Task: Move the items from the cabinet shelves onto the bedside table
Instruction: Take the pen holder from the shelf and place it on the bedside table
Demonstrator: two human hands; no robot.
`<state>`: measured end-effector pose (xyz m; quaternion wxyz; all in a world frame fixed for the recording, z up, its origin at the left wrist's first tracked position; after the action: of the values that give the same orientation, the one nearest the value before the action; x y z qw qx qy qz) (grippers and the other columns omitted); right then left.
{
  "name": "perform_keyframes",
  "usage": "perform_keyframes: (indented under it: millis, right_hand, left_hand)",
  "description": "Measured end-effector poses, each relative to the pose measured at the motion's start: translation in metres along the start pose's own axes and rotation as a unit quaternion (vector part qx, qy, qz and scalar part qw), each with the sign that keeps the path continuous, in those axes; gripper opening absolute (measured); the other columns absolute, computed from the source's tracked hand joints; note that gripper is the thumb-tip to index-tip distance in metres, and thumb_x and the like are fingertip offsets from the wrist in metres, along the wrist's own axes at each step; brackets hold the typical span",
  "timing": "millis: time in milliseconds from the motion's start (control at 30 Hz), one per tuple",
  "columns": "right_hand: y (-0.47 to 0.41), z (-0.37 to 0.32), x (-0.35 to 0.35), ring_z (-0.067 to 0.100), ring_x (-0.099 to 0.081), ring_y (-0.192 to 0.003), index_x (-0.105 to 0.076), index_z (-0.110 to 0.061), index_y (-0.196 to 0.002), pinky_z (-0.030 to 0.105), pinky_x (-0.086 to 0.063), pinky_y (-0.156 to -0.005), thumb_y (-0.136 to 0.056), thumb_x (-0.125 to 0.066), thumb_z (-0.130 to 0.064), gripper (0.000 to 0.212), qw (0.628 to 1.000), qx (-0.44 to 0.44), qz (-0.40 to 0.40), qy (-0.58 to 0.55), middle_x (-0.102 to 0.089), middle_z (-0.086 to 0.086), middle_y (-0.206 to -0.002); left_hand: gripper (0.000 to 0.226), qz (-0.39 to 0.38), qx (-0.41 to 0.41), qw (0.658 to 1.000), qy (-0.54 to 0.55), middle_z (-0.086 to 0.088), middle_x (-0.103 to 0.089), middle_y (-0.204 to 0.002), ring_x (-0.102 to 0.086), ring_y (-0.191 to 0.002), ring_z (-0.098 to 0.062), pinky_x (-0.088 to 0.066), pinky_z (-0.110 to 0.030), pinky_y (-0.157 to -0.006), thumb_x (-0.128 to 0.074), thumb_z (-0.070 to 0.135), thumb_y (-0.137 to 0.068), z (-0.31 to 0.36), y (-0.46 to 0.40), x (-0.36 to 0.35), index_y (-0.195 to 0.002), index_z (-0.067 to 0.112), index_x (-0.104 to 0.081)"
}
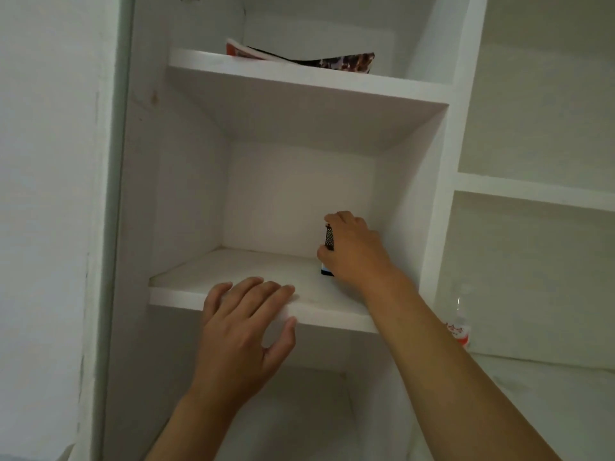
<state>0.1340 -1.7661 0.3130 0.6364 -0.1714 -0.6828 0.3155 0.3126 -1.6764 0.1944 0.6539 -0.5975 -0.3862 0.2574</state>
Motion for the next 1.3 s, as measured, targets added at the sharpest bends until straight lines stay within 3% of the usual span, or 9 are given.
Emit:
perform_keyframes:
  millis: [300, 433, 600, 833, 1100, 1300]
  right_hand:
    - [0.001, 0.008, -0.005, 0.03, -0.044, -0.131, -0.044, -0.014, -0.15, 0.043, -0.038, -0.098, -0.1, -0.055, -0.019, 0.051, 0.999, -0.013, -0.009, 0.028, -0.046, 0.008, -0.147]
    - [-0.009, 0.009, -0.004, 0.031, -0.046, -0.125, -0.051, -0.012, -0.14, 0.04, -0.035, -0.086, -0.098, -0.057, -0.014, 0.043, 0.998, -0.012, -0.019, 0.06, -0.049, 0.009, -0.137]
    - [-0.027, 0.013, -0.002, 0.031, -0.05, -0.12, -0.056, -0.011, -0.132, 0.038, -0.042, -0.082, -0.1, -0.058, -0.013, 0.032, 0.996, -0.015, -0.028, 0.078, -0.052, 0.01, -0.129]
    - [-0.029, 0.012, -0.001, 0.03, -0.056, -0.113, -0.063, -0.01, -0.12, 0.045, -0.053, -0.09, -0.096, -0.072, -0.033, 0.034, 0.994, -0.062, 0.016, -0.088, -0.057, 0.01, -0.123]
    - [-0.016, 0.01, 0.011, 0.018, -0.06, -0.095, -0.067, -0.013, -0.098, 0.027, -0.044, -0.069, -0.096, -0.073, -0.03, 0.018, 0.978, -0.06, 0.073, -0.186, -0.064, 0.004, -0.108]
    - [0.005, 0.003, 0.036, 0.007, -0.062, -0.088, -0.068, -0.018, -0.092, 0.017, -0.046, -0.069, -0.092, -0.079, -0.032, 0.017, 0.962, -0.026, 0.095, -0.255, -0.065, -0.003, -0.098]
  left_hand:
    - [0.033, -0.003, 0.009, 1.0, 0.007, 0.007, -0.073, -0.12, -0.065, -0.117, -0.017, -0.037, -0.039, -0.104, -0.062, 0.036, -0.097, 0.004, -0.002, 0.005, -0.123, 0.021, -0.075]
    - [0.032, 0.0, 0.019, 1.0, 0.013, 0.007, -0.073, -0.121, -0.064, -0.119, -0.017, -0.038, -0.04, -0.104, -0.063, 0.034, -0.095, 0.006, -0.001, 0.006, -0.121, 0.02, -0.075]
    - [0.033, -0.006, 0.02, 1.0, 0.014, 0.006, -0.073, -0.122, -0.064, -0.118, -0.017, -0.039, -0.038, -0.103, -0.062, 0.034, -0.095, 0.006, -0.001, 0.006, -0.122, 0.02, -0.075]
    - [0.031, -0.003, 0.016, 1.0, 0.025, 0.008, -0.073, -0.117, -0.066, -0.108, -0.014, -0.038, -0.036, -0.104, -0.065, 0.031, -0.093, 0.007, -0.002, 0.009, -0.12, 0.02, -0.075]
    - [0.029, -0.005, 0.017, 0.999, 0.041, 0.009, -0.072, -0.117, -0.065, -0.107, -0.014, -0.038, -0.034, -0.103, -0.064, 0.031, -0.094, 0.007, -0.002, 0.011, -0.119, 0.022, -0.076]
    - [0.028, 0.007, 0.018, 0.998, 0.053, 0.01, -0.072, -0.116, -0.065, -0.106, -0.015, -0.042, -0.039, -0.101, -0.066, 0.029, -0.092, 0.006, -0.001, 0.012, -0.116, 0.022, -0.076]
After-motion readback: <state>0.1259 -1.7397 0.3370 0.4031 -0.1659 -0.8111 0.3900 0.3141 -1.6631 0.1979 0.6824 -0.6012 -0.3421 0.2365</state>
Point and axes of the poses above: each hand's wrist, its own y-axis away from the middle knuckle, its own x-axis out of the back of the hand, z = x × y, the point moved 7 cm from there along -y, towards the middle knuckle
